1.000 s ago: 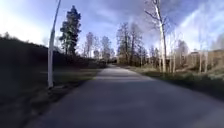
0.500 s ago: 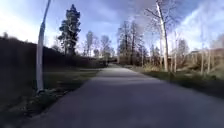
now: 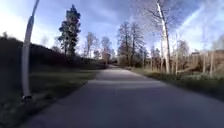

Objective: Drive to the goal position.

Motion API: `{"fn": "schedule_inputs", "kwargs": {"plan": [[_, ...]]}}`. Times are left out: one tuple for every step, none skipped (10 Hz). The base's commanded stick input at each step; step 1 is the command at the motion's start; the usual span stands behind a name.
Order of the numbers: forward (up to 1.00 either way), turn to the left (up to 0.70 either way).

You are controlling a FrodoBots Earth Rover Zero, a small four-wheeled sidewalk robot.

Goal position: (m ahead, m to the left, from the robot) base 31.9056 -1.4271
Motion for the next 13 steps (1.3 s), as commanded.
{"fn": "schedule_inputs", "kwargs": {"plan": [[1.0, 0.0], [1.0, 0.0], [1.0, 0.0], [1.0, 0.0], [1.0, 0.0], [1.0, 0.0], [1.0, 0.0], [1.0, 0.0], [1.0, 0.0], [1.0, 0.0], [1.0, 0.0], [1.0, 0.0], [1.0, 0.0]]}}
